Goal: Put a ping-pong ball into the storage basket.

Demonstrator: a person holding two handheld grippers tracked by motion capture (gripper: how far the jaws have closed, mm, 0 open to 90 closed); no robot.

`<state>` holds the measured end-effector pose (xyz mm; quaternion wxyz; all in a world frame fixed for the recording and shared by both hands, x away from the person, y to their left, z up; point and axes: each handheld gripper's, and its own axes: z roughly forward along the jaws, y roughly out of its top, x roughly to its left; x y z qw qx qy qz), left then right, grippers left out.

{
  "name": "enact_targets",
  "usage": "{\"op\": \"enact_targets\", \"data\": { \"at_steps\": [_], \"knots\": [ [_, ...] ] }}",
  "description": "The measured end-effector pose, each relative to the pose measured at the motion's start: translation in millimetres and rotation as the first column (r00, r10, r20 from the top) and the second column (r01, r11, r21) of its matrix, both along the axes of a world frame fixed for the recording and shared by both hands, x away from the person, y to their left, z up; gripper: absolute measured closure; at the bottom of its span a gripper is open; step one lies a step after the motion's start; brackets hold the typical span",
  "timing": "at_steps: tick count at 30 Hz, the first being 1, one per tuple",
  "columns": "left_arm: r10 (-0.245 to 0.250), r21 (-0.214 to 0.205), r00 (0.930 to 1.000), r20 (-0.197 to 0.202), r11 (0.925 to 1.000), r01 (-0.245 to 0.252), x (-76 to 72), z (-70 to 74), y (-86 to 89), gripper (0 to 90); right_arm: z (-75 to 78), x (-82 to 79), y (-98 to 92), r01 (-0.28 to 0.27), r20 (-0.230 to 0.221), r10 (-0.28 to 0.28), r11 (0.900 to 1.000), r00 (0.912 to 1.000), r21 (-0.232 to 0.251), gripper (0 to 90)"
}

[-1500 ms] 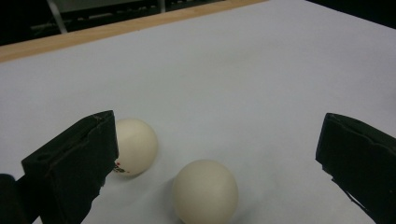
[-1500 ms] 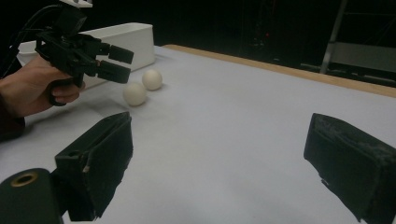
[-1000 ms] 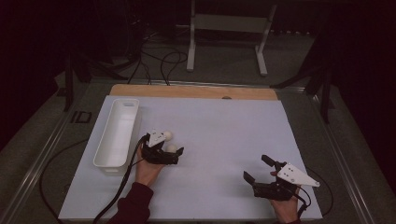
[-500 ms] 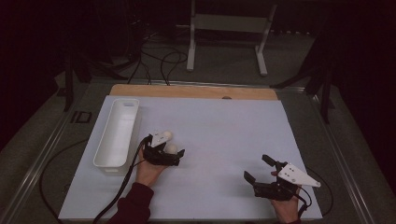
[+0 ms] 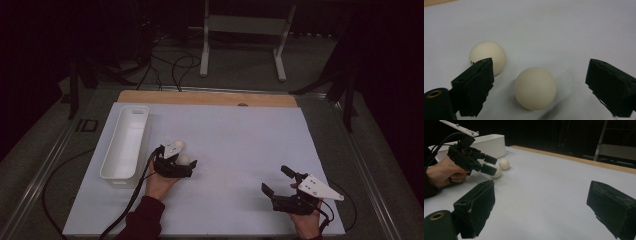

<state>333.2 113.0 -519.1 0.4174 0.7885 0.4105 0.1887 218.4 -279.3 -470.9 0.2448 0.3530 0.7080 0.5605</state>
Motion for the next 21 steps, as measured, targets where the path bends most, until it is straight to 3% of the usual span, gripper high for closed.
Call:
{"op": "enact_targets", "data": {
  "at_steps": [21],
  "knots": [
    [0.012,0.032,0.998,-0.063,0.9994,-0.01,2.3,-6.6,-1.2,25.7,1.3,-0.5,-0.5,-0.001,0.005,0.001,1.0,1.0,-0.001,7.4]
  ]
}}
